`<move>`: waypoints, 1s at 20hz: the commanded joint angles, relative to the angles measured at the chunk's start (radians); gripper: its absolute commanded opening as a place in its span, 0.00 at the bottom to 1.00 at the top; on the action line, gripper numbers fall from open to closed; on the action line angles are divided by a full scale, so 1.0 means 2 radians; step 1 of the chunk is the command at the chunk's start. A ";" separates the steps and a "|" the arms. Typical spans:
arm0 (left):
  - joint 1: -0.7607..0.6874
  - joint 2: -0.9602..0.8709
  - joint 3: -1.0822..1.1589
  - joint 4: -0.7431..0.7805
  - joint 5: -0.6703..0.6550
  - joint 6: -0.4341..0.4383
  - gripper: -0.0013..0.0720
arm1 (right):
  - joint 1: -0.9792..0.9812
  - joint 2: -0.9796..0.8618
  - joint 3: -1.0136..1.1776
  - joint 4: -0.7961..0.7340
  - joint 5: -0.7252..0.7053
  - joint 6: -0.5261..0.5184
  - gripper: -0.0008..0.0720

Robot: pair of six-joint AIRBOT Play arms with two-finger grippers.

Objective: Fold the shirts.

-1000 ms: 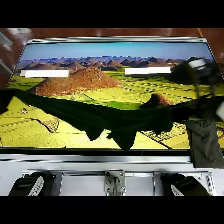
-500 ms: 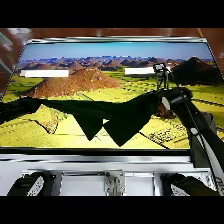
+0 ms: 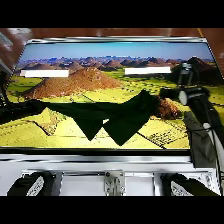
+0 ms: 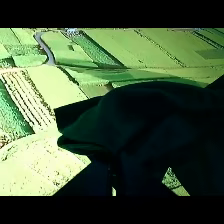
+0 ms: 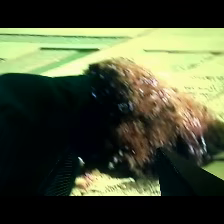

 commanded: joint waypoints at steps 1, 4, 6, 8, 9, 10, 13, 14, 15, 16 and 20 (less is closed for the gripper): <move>0.000 -0.001 0.000 0.000 -0.008 0.003 0.07 | -0.113 0.017 -0.032 0.216 0.128 -0.152 0.86; 0.000 -0.001 0.000 0.000 -0.008 0.003 0.07 | -0.134 0.017 -0.111 0.314 0.117 -0.185 0.89; 0.000 -0.001 0.000 -0.001 -0.008 0.003 0.07 | -0.118 0.017 -0.150 0.393 0.086 -0.212 0.89; 0.000 -0.001 0.000 0.000 -0.008 0.003 0.07 | -0.096 -0.003 -0.163 0.437 0.065 -0.225 0.89; 0.000 -0.001 0.000 -0.001 -0.008 0.003 0.07 | -0.084 -0.021 -0.163 0.451 0.058 -0.226 0.89; 0.000 -0.001 0.000 0.000 -0.008 0.003 0.07 | -0.074 -0.039 -0.163 0.470 0.048 -0.232 0.89; 0.000 -0.001 0.000 0.000 -0.008 0.003 0.07 | -0.049 -0.085 -0.163 0.549 0.016 -0.264 0.89; 0.000 -0.001 0.000 -0.001 -0.007 0.003 0.07 | -0.041 -0.095 -0.163 0.569 0.009 -0.277 0.89; 0.000 -0.001 0.000 -0.001 -0.006 0.003 0.07 | -0.035 -0.104 -0.163 0.586 0.003 -0.293 0.88; 0.000 -0.001 0.000 -0.001 -0.003 0.003 0.07 | -0.029 -0.110 -0.163 0.597 -0.006 -0.299 0.88; 0.000 -0.001 0.000 -0.001 0.016 0.003 0.07 | -0.025 -0.113 -0.153 0.626 -0.035 -0.300 0.10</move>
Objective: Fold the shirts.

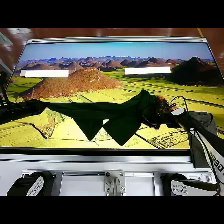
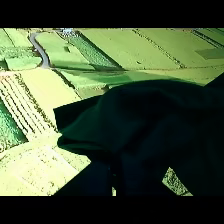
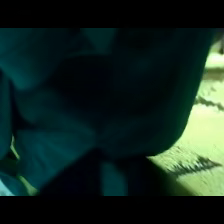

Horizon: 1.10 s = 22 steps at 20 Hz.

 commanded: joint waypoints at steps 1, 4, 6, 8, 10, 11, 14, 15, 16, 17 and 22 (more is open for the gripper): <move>0.000 0.000 0.001 0.000 0.018 -0.002 0.07 | 0.007 -0.006 0.015 0.047 -0.016 -0.020 0.10; 0.003 0.000 0.034 0.011 0.029 0.005 0.07 | 0.006 0.046 0.075 0.037 0.041 -0.135 0.10; 0.011 0.000 0.097 0.032 0.026 0.010 0.07 | 0.004 0.113 0.142 -0.009 0.082 -0.168 0.10; 0.017 0.003 0.190 0.029 0.027 0.004 0.07 | -0.009 0.194 0.221 -0.052 0.090 -0.166 0.10; 0.017 0.009 0.307 0.029 0.028 0.004 0.07 | -0.030 0.282 0.308 -0.085 0.059 -0.165 0.10; 0.017 0.011 0.368 0.029 0.029 0.004 0.07 | -0.036 0.319 0.346 -0.118 0.034 -0.162 0.10; 0.017 0.019 0.508 0.030 0.029 0.004 0.07 | -0.039 0.409 0.425 -0.281 -0.019 -0.071 0.10; 0.017 0.025 0.538 0.030 0.028 0.002 0.07 | -0.039 0.431 0.439 -0.330 -0.019 -0.036 0.10; 0.017 0.032 0.556 0.030 0.028 -0.006 0.07 | -0.039 0.450 0.445 -0.365 -0.012 -0.003 0.10; 0.017 0.042 0.565 0.031 0.028 -0.018 0.07 | -0.039 0.468 0.446 -0.390 0.001 0.026 0.10; 0.017 0.070 0.564 0.080 -0.084 -0.062 0.07 | -0.039 0.496 0.446 -0.413 0.067 0.046 0.10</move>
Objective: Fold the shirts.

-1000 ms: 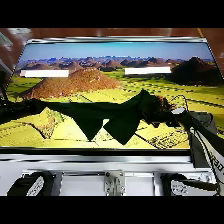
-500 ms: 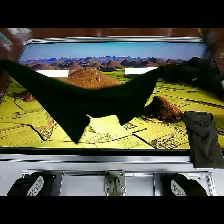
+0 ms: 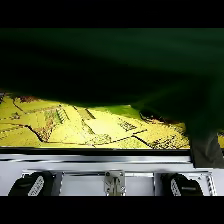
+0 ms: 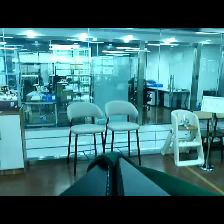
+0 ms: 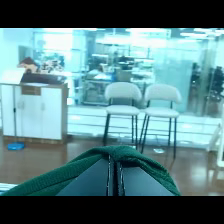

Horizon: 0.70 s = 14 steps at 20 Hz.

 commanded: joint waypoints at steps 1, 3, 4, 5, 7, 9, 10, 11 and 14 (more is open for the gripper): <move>0.000 0.010 0.012 0.048 -0.119 -0.029 0.07 | -0.001 0.014 0.008 -0.057 0.043 0.029 0.10; 0.000 0.006 -0.017 0.076 -0.187 -0.029 0.07 | -0.001 -0.007 0.008 -0.074 0.081 0.038 0.10; 0.000 0.006 -0.045 0.091 -0.204 -0.029 0.07 | -0.001 -0.025 0.008 -0.075 0.111 0.042 0.10; 0.000 0.006 -0.078 0.101 -0.208 -0.029 0.07 | -0.001 -0.048 0.008 -0.075 0.146 0.042 0.10; 0.000 0.002 -0.157 0.114 -0.202 -0.029 0.07 | -0.001 -0.103 0.004 -0.071 0.208 0.042 0.10; 0.000 -0.015 -0.247 0.117 -0.171 -0.029 0.07 | -0.001 -0.173 -0.019 -0.057 0.229 0.042 0.10; 0.000 -0.030 -0.293 0.117 -0.139 -0.029 0.07 | -0.001 -0.208 -0.035 -0.050 0.221 0.042 0.10; 0.000 -0.047 -0.329 0.117 -0.104 -0.029 0.07 | 0.000 -0.249 -0.051 -0.041 0.201 0.042 0.10; 0.000 -0.138 -0.377 0.117 -0.017 -0.037 0.07 | 0.000 -0.375 -0.069 0.004 0.100 0.042 0.10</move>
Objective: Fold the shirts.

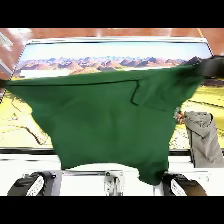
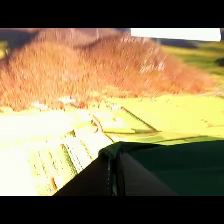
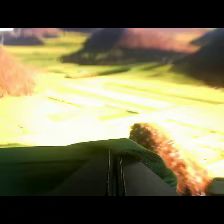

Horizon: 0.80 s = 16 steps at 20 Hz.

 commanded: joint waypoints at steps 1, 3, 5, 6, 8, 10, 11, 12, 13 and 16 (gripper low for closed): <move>0.001 -0.101 -0.060 0.007 0.090 -0.020 0.07 | 0.000 -0.145 -0.019 0.061 -0.117 0.009 0.10; 0.001 -0.173 -0.043 0.001 0.107 -0.026 0.07 | 0.000 -0.204 -0.019 0.129 -0.209 0.015 0.10; 0.001 -0.233 -0.028 -0.029 0.123 -0.026 0.07 | 0.000 -0.248 -0.019 0.195 -0.283 0.015 0.10; 0.001 -0.260 -0.026 -0.050 0.134 -0.026 0.07 | 0.000 -0.265 -0.019 0.217 -0.305 0.015 0.10; 0.000 -0.302 -0.026 -0.094 0.150 -0.026 0.07 | 0.002 -0.292 -0.019 0.235 -0.308 0.014 0.10; 0.001 -0.341 -0.026 -0.132 0.142 -0.026 0.07 | 0.006 -0.318 -0.019 0.222 -0.271 0.014 0.10; 0.001 -0.357 -0.026 -0.150 0.134 -0.027 0.07 | 0.010 -0.327 -0.019 0.223 -0.255 0.014 0.10; 0.001 -0.367 -0.026 -0.157 0.128 -0.037 0.17 | 0.012 -0.332 -0.019 0.227 -0.246 0.014 0.14; 0.002 -0.372 -0.026 -0.157 0.122 -0.052 0.57 | 0.015 -0.331 -0.019 0.228 -0.247 0.014 0.38; 0.039 -0.369 0.006 -0.132 0.017 -0.056 0.97 | -0.010 -0.307 0.009 0.198 -0.184 -0.008 0.97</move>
